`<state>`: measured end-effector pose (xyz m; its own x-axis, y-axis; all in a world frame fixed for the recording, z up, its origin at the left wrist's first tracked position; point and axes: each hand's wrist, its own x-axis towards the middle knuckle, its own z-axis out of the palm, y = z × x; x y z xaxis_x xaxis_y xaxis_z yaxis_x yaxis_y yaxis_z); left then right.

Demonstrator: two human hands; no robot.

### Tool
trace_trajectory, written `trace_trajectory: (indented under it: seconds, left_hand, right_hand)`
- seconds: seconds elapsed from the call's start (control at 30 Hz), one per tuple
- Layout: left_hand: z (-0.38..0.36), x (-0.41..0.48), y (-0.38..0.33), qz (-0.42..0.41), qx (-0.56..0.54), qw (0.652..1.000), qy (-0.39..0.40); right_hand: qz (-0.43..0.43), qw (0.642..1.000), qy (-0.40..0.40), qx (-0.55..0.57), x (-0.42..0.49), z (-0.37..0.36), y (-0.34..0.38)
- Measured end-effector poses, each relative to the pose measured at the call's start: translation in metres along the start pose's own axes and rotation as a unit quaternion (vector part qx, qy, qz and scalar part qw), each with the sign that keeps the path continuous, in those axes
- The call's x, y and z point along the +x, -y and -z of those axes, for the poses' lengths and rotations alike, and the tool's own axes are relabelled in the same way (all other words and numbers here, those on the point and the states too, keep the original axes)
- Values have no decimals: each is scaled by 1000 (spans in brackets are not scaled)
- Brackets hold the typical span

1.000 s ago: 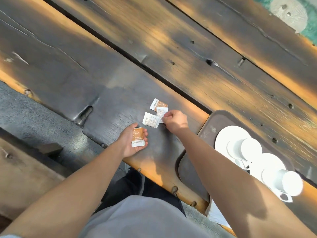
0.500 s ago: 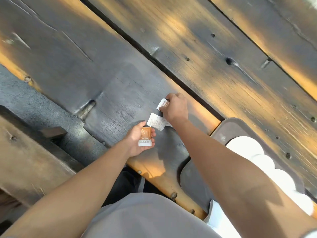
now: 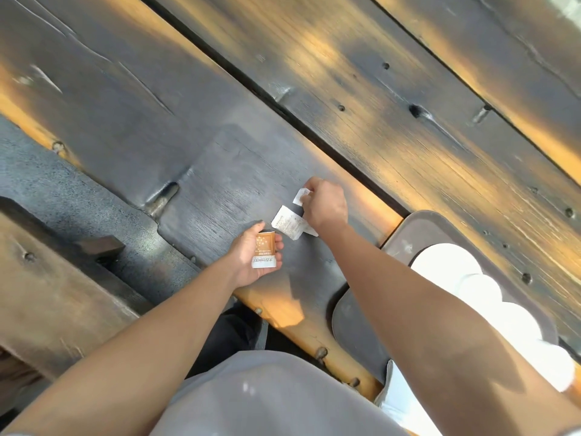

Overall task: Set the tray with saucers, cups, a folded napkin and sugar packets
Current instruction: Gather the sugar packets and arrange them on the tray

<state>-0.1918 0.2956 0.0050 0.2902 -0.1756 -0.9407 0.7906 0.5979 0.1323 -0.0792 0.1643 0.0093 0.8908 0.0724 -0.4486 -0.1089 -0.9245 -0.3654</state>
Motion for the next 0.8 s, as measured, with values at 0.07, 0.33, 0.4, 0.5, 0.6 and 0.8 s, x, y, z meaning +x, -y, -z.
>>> trace_trajectory:
  seconds: [0.07, 0.33, 0.4, 0.5, 0.6, 0.8]
  left_hand:
    - [2, -5, 1, -2, -8, 1000, -2]
    - [11, -27, 15, -11, -17, 1000, 18]
    - [14, -34, 21, -14, -2, 1000, 21]
    - [16, -42, 29, -15, 14, 999, 25]
    - [15, -50, 34, -14, 24, 999, 30]
    - [7, -56, 39, -21, 45, 998, 48]
  right_hand:
    - [-20, 1000, -2, 14, -5, 4, -1]
    - [-5, 997, -62, 37, -38, 18, -11]
    - [17, 995, -86, 38, -50, 25, -16]
    - [8, 993, -113, 44, -67, 33, -24]
    - [-39, 988, -137, 59, -81, 37, -32]
    - [-216, 889, -118, 385, -111, 31, -40]
